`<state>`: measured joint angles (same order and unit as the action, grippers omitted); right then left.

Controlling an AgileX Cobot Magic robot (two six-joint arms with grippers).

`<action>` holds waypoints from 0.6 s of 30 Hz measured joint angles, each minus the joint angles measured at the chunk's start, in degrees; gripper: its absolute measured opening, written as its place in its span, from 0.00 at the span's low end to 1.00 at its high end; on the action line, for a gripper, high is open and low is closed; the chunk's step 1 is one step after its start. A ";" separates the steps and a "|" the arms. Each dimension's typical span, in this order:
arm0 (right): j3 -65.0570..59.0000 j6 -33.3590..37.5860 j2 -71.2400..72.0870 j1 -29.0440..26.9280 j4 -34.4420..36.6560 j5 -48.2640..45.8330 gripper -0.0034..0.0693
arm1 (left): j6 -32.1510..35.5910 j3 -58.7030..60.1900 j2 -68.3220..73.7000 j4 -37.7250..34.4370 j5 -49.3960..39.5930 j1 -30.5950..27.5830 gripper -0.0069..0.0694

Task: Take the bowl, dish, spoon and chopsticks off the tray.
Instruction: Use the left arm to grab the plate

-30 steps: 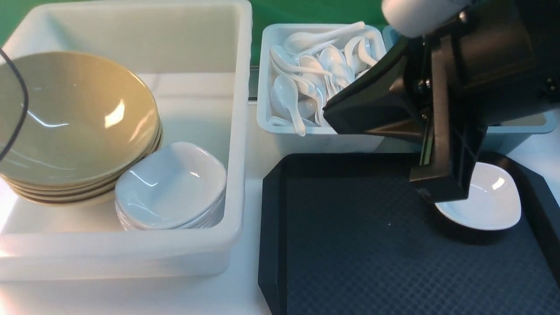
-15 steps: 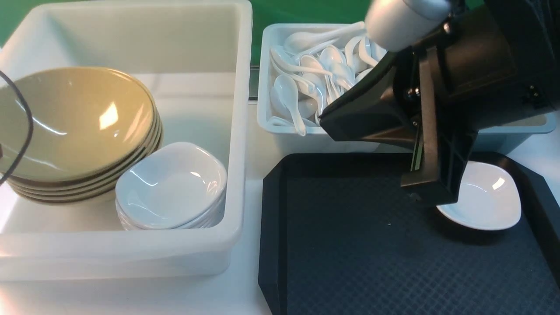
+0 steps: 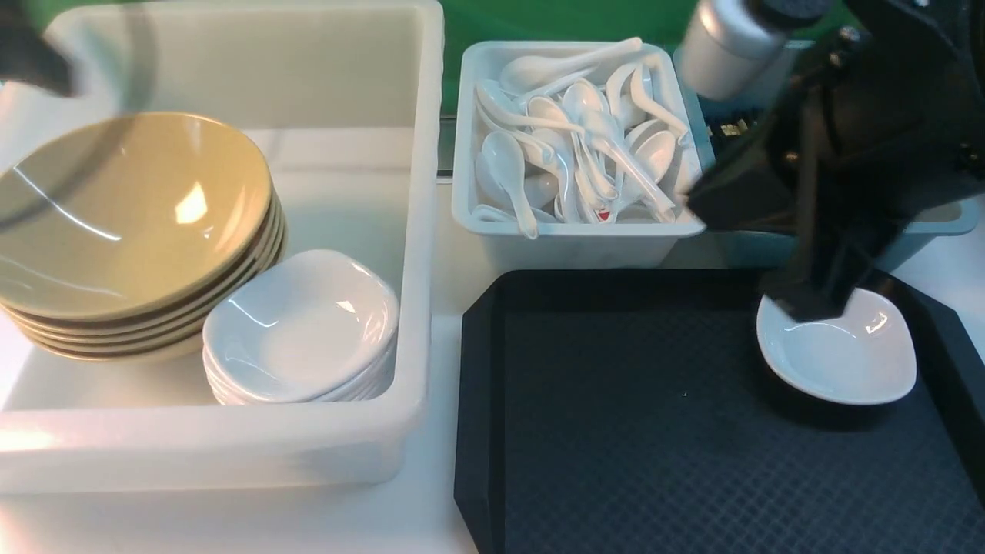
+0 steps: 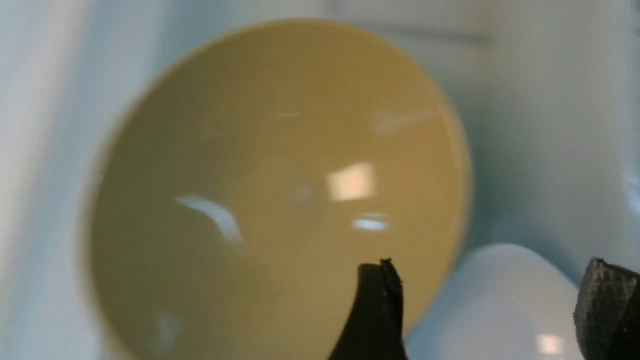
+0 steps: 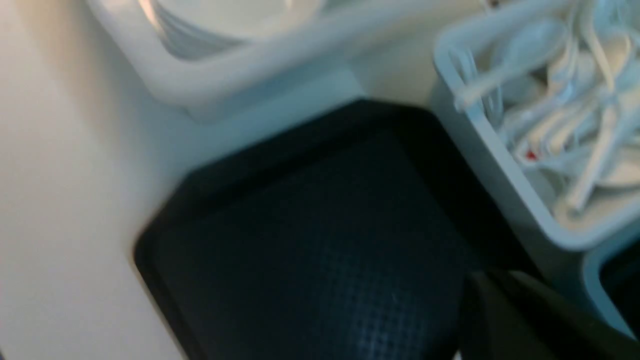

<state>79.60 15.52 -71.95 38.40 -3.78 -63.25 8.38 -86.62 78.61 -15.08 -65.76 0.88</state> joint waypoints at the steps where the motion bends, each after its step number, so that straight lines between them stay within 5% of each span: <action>1: 0.00 -1.71 0.07 -0.87 -2.10 -2.63 0.09 | -0.15 0.00 0.76 0.39 0.90 4.51 0.60; 4: -0.07 -6.43 1.17 -3.51 -5.99 -7.46 0.09 | -0.26 -0.13 6.26 2.18 6.15 20.69 0.53; 8: -3.11 -9.70 6.91 -5.74 -6.98 -8.08 0.09 | -0.32 -3.70 17.70 2.98 10.57 34.45 0.51; 18: -16.59 -15.52 25.48 -6.20 -7.12 -9.08 0.09 | -0.32 -24.72 45.68 2.31 10.81 46.36 0.62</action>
<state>63.00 0.00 -46.46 32.19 -10.90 -72.33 8.06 -111.33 124.29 -12.77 -54.95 47.24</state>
